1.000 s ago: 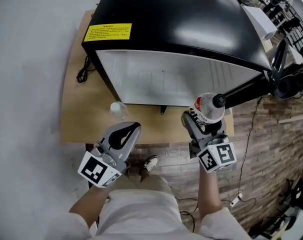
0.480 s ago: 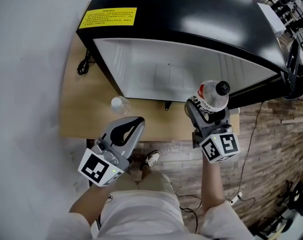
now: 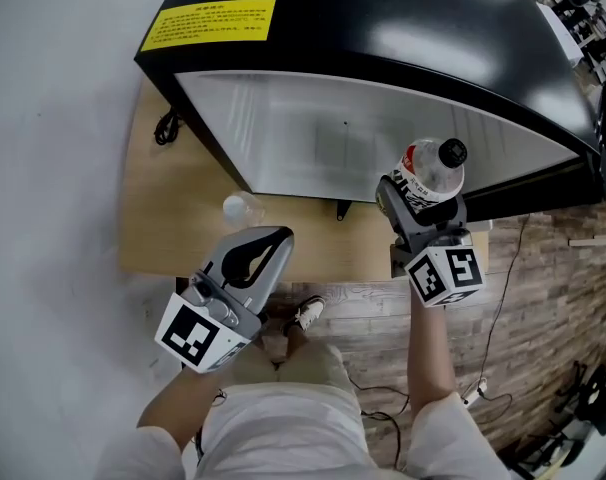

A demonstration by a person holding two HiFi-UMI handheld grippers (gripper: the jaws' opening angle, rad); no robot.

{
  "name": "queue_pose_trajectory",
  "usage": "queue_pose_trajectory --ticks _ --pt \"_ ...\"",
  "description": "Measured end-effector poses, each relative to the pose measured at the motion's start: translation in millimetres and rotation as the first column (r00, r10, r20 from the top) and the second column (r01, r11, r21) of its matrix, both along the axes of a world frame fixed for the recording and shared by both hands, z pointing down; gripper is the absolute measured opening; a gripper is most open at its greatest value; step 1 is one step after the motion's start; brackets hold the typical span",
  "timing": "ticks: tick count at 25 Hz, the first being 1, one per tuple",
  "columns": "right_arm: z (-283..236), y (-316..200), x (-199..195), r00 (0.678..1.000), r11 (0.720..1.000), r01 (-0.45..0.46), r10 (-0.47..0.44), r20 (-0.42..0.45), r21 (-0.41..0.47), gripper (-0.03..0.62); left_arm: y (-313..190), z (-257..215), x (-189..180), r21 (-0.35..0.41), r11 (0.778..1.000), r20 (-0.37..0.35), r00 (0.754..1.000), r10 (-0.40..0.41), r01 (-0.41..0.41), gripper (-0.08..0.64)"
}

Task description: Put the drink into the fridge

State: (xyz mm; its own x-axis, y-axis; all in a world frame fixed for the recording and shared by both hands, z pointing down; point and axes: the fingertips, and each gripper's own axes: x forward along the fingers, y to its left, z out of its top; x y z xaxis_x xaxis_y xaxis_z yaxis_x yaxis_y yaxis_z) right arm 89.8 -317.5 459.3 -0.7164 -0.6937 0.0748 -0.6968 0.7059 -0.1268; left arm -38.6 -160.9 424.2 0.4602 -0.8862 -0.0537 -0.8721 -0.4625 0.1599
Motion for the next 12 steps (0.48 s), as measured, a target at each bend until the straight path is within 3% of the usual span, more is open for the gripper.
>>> queue_pose_trajectory --ticks 12 --pt "18 -26 -3 1.0 1.0 -0.017 0.017 0.017 0.005 0.43 -4 18 3 -0.02 1.0 -0.009 1.0 -0.002 0.002 0.014"
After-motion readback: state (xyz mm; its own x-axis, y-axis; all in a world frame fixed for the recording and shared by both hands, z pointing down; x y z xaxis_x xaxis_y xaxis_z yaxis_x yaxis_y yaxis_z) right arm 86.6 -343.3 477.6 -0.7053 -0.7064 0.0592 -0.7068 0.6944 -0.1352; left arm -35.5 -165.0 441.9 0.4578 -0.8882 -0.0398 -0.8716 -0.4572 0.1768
